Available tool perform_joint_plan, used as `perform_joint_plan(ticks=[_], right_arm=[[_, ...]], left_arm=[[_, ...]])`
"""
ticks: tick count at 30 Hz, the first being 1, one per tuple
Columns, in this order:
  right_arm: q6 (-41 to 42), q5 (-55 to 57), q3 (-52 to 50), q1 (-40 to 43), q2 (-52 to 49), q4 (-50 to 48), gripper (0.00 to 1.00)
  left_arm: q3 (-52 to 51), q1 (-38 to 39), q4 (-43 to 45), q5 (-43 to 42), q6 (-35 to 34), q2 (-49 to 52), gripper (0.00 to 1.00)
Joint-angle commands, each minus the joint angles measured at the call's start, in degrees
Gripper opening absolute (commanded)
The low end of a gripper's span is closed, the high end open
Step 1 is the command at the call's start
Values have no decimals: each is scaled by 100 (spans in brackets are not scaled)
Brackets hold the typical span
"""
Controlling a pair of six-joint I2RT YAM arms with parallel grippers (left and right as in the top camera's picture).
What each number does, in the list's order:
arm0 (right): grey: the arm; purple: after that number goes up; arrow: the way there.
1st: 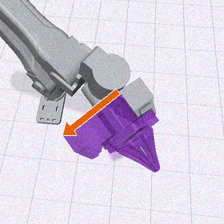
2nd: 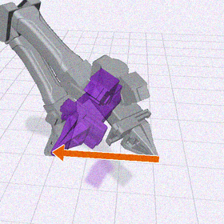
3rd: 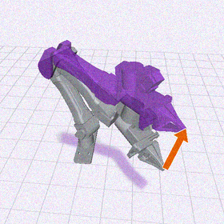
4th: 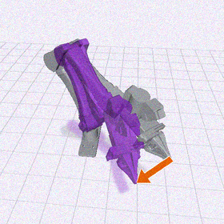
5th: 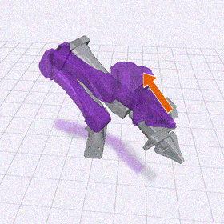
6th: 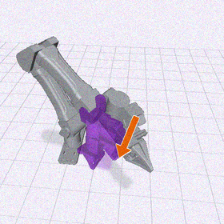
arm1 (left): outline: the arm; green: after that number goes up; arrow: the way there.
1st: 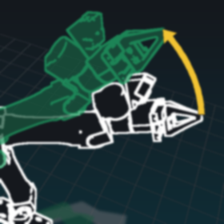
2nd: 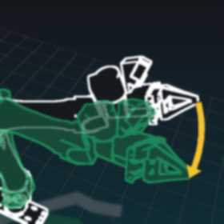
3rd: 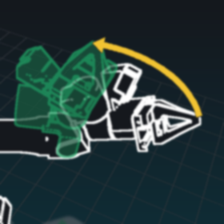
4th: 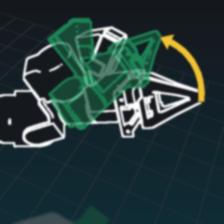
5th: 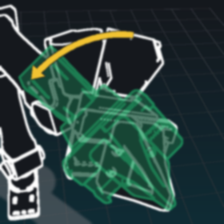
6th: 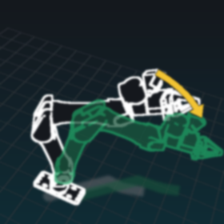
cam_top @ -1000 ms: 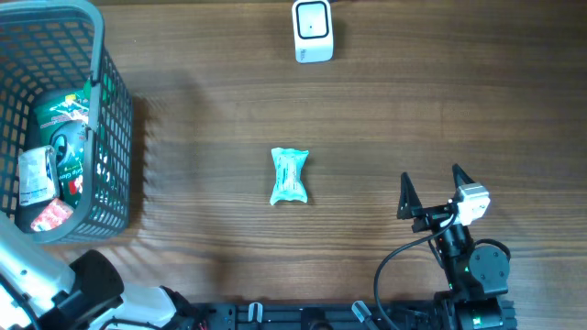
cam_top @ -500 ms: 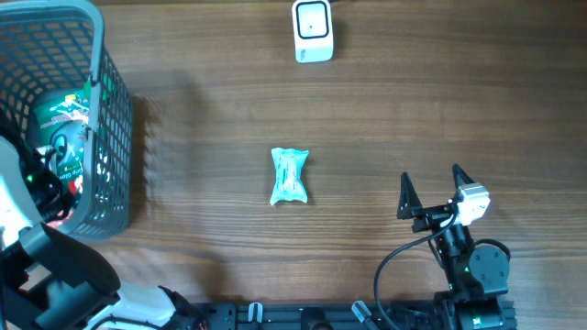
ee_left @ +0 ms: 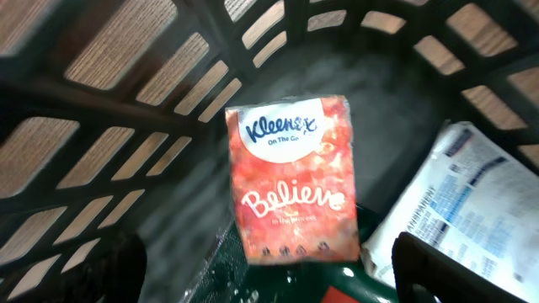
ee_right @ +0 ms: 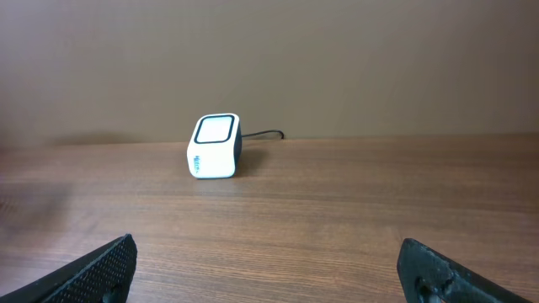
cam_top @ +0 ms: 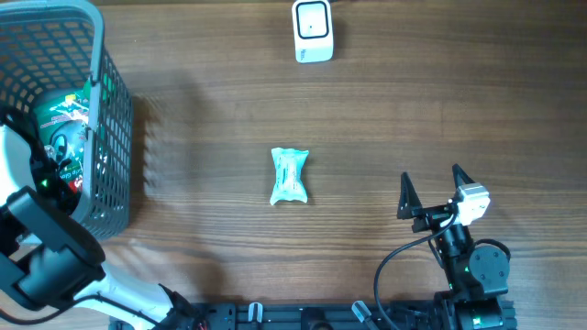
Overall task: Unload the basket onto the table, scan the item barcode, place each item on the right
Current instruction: 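Reach the left gripper into the basket and grasp the red Kleenex tissue pack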
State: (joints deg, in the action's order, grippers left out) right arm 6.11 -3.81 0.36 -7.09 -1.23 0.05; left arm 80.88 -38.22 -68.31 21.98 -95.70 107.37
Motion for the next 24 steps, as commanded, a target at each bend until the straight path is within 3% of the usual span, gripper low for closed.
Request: perform_joint_plan(ticks=[1,6,11,14,21,24], right_arm=[[-55,-4,-7,-22,28,-15,100],[-55,-4,-7,-22,26,-15,100],[-55,-4,-7,-22,28,-15,100],[-55,-4,-7,-22,26,-15,100],[-55,-4,-7,-22,26,-15,100],[-55,-4,-7,-22,26,-15,100]], left_arm=[[-44,-31,-2,125,-96,223,87],[-238,-31,101,125,-98,417,85],[-573,-31,358,118,-55,481,57],[-570,-31,269,101,-50,470,52],[-542,-31,195,-31,225,-330,20],[-538,-31,197,-50,227,-977,14]])
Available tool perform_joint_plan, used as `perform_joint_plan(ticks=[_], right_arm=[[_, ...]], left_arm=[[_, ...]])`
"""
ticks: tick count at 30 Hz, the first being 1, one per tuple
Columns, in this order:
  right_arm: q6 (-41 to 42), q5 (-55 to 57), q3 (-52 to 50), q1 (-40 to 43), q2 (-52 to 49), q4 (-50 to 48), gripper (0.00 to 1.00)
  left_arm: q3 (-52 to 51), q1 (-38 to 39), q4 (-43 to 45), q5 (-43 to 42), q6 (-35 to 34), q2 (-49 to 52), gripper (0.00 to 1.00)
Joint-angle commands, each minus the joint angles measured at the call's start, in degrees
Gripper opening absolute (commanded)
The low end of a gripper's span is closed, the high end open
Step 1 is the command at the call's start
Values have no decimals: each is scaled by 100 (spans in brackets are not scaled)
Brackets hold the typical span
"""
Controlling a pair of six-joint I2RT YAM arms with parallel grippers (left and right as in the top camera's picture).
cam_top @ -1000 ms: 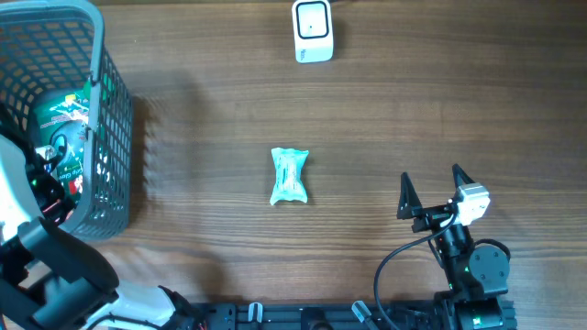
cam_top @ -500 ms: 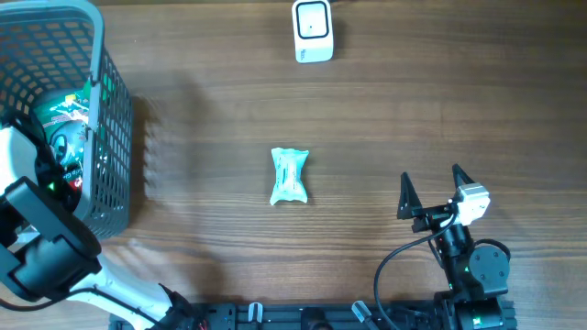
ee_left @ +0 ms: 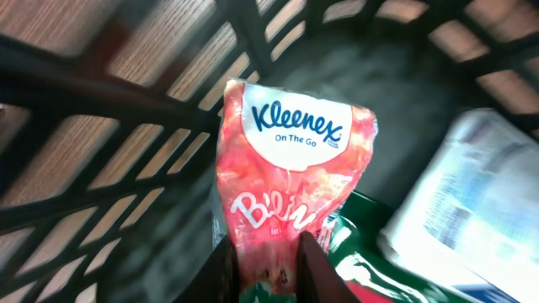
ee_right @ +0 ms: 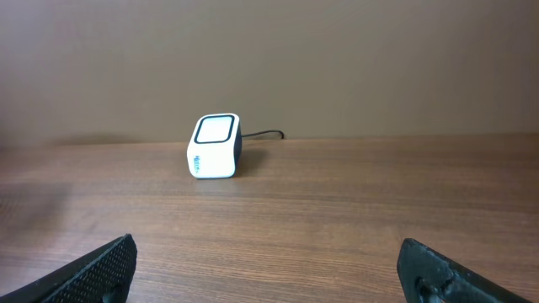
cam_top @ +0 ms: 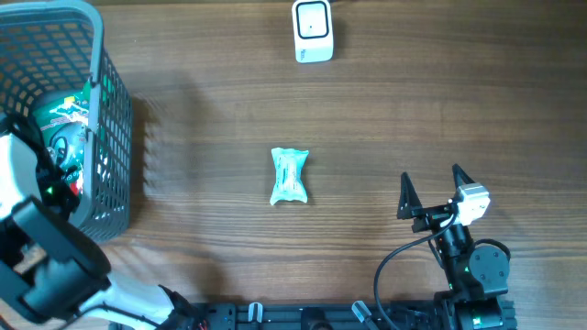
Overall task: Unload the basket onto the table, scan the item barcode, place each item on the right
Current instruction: 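Reach the left gripper into the basket and grasp the red Kleenex tissue pack, then carry the Kleenex pack and set it right of the teal packet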
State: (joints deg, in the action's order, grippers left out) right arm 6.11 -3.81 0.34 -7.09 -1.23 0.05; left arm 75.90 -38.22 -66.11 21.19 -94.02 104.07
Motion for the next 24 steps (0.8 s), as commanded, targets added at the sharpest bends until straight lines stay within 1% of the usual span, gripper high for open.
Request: perform_joint_plan(ticks=[1,3,4,6,7,8,10,11,12,13,14,15,16,17,18,19,20,21,22,24], right_arm=[[-55,-4,-4,-22,26,-15,100],[-55,-4,-4,-22,26,-15,100],[-55,-4,-4,-22,26,-15,100],[-55,-4,-4,-22,26,-15,100],[-57,-4,-4,-22,26,-15,100],[-57,-4,-4,-22,26,-15,100],[-55,-4,-4,-22,28,-15,100],[-55,-4,-4,-22,26,-15,100],[-52,-4,-4,-22,26,-15,100],[-57,-4,-4,-22,26,-15,100],[-55,-4,-4,-22,26,-15,100],[-55,-4,-4,-22,26,-15,100],[-55,-4,-4,-22,26,-15,100],[-57,-4,-4,-22,26,-15,99],[-55,-4,-4,-22,26,-15,100],[-55,-4,-4,-22,26,-15,100],[-55,-4,-4,-22,28,-15,100],[-55,-2,-4,-22,26,-15,100],[-55,-4,-4,-22,26,-15,100],[-57,-4,-4,-22,26,-15,100]], left_arm=[[-39,-31,-26,-85,61,-984,14],[-35,-31,83,-520,173,-1506,15],[-13,-31,313,-981,542,-1801,16],[-9,-31,1091,-2538,1488,-2507,15],[-9,-31,1447,-3228,1770,-2780,13],[-9,-31,1882,-3945,2041,-3073,9],[-9,-24,2826,-5226,2542,-3595,8],[-9,20,3512,-6360,3036,-3960,9],[-9,116,3790,-7029,3425,-4129,9],[-9,216,3875,-7429,3759,-4221,10],[-9,463,3823,-8006,4575,-4319,11],[-9,894,3403,-8614,5718,-4343,11],[-9,1263,2850,-8795,6583,-4325,12],[-9,1792,2142,-8773,7573,-4260,12],[-11,2094,1779,-8769,8050,-4205,12],[-11,2693,1246,-8734,8782,-4050,12],[-15,3198,1001,-8614,9130,-3895,9],[-15,3624,885,-8382,9237,-3748,7],[-15,4138,833,-7890,9230,-3550,4],[-15,4898,863,-6688,9195,-3209,4]])
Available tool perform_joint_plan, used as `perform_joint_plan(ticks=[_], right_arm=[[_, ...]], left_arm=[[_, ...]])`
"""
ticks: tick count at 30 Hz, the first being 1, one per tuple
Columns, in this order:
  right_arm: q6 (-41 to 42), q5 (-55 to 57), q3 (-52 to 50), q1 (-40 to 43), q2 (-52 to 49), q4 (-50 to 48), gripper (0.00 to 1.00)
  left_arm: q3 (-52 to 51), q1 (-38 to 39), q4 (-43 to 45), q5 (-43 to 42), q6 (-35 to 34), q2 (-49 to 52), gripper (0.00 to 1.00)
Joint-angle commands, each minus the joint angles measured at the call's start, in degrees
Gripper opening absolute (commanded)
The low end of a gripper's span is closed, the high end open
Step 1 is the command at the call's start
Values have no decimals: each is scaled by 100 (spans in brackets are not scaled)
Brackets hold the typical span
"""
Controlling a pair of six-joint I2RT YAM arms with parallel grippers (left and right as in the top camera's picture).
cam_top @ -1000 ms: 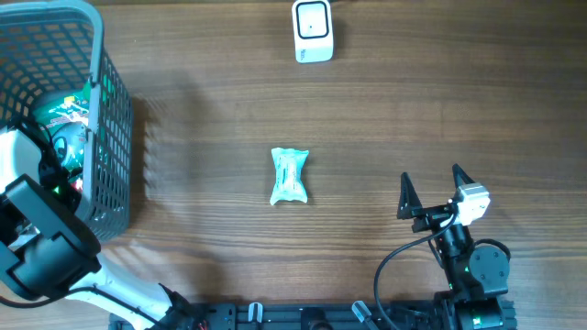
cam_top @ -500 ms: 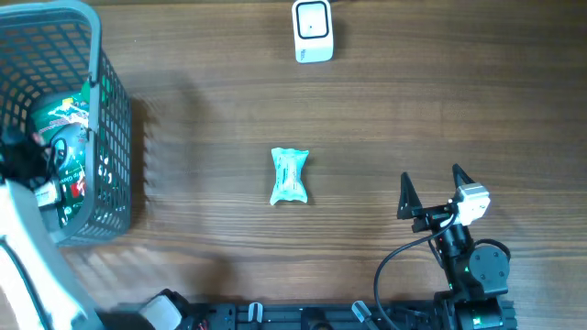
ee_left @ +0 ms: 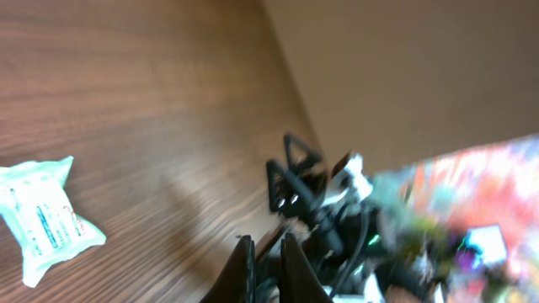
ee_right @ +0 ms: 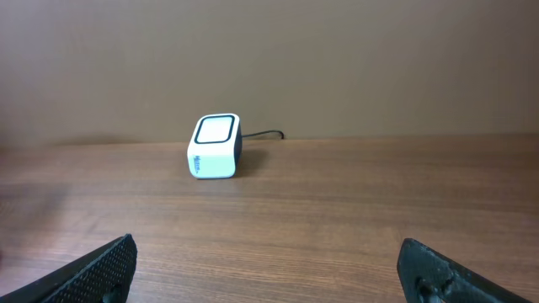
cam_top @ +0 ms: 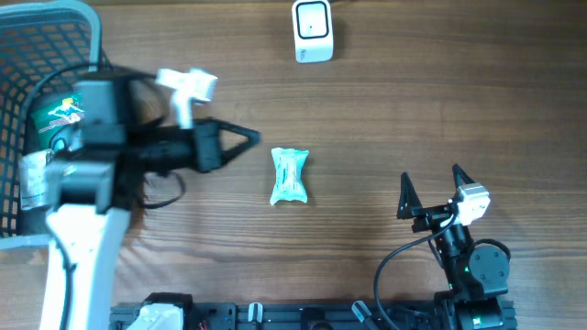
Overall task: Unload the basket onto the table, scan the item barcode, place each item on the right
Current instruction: 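Carry the Kleenex pack and set it right of the teal packet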
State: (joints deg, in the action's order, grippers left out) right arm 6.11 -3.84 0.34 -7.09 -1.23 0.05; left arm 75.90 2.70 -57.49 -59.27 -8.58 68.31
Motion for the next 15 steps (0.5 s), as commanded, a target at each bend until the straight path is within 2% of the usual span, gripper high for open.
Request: perform_joint_plan(ticks=[1,4,5,6,7,8,10,11,12,13,14,15], right_arm=[[-55,-2,-4,-22,26,-15,99],[-55,-2,-4,-22,26,-15,100],[-52,-2,-4,-22,26,-15,100],[-55,-2,-4,-22,28,-15,100],[-55,-2,-4,-22,26,-15,100],[-55,-2,-4,-22,26,-15,100],[-55,-2,-4,-22,26,-15,100],[-55,-2,-4,-22,28,-15,100],[-55,-2,-4,-22,26,-15,100],[-55,-2,-4,-22,26,-15,100],[-57,-2,-4,-22,26,-15,100],[-55,-2,-4,-22,26,-15,100]], left_arm=[[-15,1091,87,2009,431,544,4],[-15,1231,326,3383,-444,719,4],[-15,1231,343,3943,-719,723,8],[-15,1231,297,4863,-1165,726,8],[-15,1231,249,5287,-1421,743,8],[-15,1231,133,5676,-1709,776,9],[-17,1231,-9,5906,-1956,881,8],[-17,1231,-63,6192,-2258,1014,11],[-22,1231,-94,6494,-2568,1137,24],[-55,1231,-85,6721,-2839,1261,57],[-190,1231,-50,6977,-3206,1659,100],[-251,1231,-42,7058,-3244,1886,100]])
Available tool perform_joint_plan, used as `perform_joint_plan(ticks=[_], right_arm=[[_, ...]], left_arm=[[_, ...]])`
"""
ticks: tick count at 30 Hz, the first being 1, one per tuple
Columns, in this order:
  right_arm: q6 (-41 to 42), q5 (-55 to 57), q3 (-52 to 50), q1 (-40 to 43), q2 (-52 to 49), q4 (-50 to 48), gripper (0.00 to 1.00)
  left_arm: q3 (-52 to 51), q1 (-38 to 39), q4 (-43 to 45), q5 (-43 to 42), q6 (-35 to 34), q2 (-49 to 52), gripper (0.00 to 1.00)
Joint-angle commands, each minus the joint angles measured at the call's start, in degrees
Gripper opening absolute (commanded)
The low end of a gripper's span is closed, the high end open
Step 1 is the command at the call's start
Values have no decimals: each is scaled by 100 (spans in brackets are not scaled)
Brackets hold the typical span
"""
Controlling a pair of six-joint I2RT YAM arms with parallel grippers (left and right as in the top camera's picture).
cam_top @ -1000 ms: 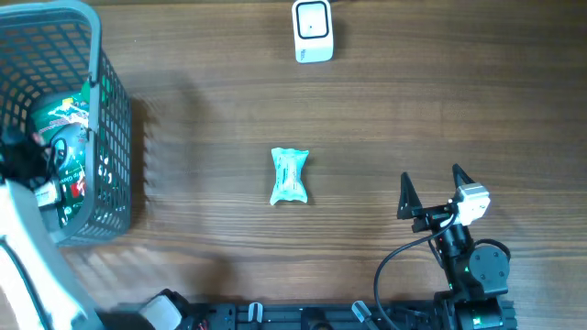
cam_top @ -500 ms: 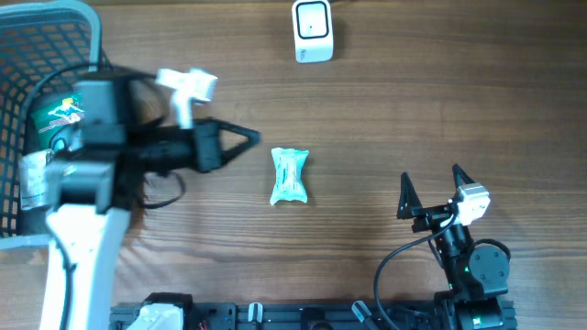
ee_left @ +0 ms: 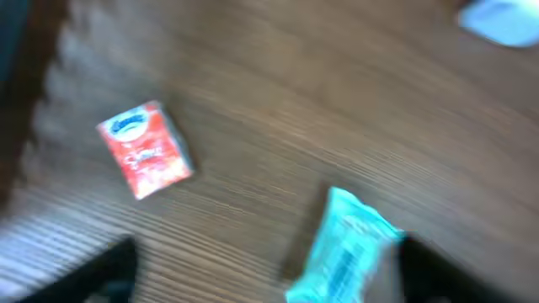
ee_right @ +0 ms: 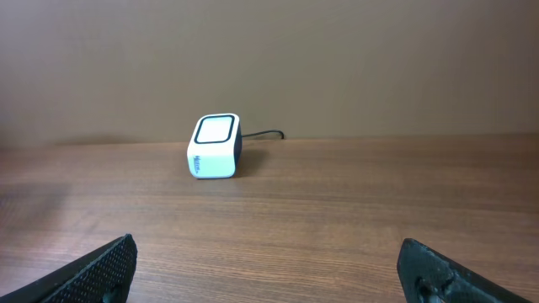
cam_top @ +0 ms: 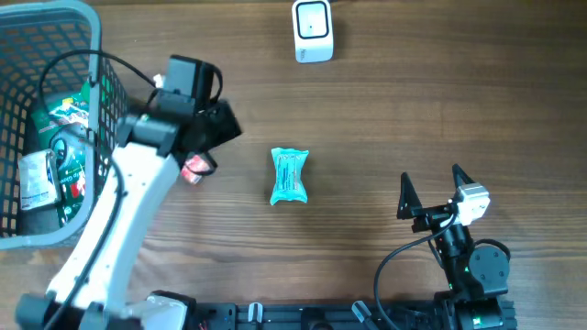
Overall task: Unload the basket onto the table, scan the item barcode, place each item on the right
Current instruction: 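Carry the Kleenex pack and set it right of the teal packet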
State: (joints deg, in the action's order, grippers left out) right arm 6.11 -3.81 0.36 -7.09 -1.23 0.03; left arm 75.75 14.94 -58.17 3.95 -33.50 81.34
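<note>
A red Kleenex tissue pack (cam_top: 194, 168) lies flat on the wooden table, also in the blurred left wrist view (ee_left: 145, 149). Right of it lies a teal packet (cam_top: 289, 174) (ee_left: 349, 248). The white scanner (cam_top: 313, 30) (ee_right: 215, 157) stands at the far edge of the table. My left gripper (cam_top: 220, 136) (ee_left: 269, 278) hangs open just above and beyond the red pack, with nothing between its fingers. At the near right my right gripper (cam_top: 431, 192) (ee_right: 269, 278) stands open and empty, facing the scanner.
A grey wire basket (cam_top: 55, 14) stands at the far left, holding a green packet (cam_top: 64, 110) and a white packet (cam_top: 35, 179). A black cable runs from the scanner (ee_right: 265, 135). My left arm (cam_top: 119, 220) crosses the table's left part.
My left gripper was shut and pointing right over the table. Now it is open, and the red tissue pack lies on the table left of the teal packet. The right arm has not moved.
My left gripper was open inside the basket over the red Kleenex pack. Then it was shut on the pack in the basket. Then it was outside the basket, shut, over the table. Now the pack lies on the table and the gripper is open.
</note>
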Motion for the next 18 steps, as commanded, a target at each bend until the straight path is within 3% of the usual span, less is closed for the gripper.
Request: perform_joint_plan(ticks=[1,9,18], right_arm=[[-55,-4,-7,-22,26,-13,100],[-55,-4,-7,-22,26,-13,100],[-55,-2,-7,-22,28,-13,100]], left_arm=[[-273,7,22,997,-754,984,100],[-455,-487,127,1276,-2262,1921,100],[-1648,-1071,1246,761,-2227,1923,100]])
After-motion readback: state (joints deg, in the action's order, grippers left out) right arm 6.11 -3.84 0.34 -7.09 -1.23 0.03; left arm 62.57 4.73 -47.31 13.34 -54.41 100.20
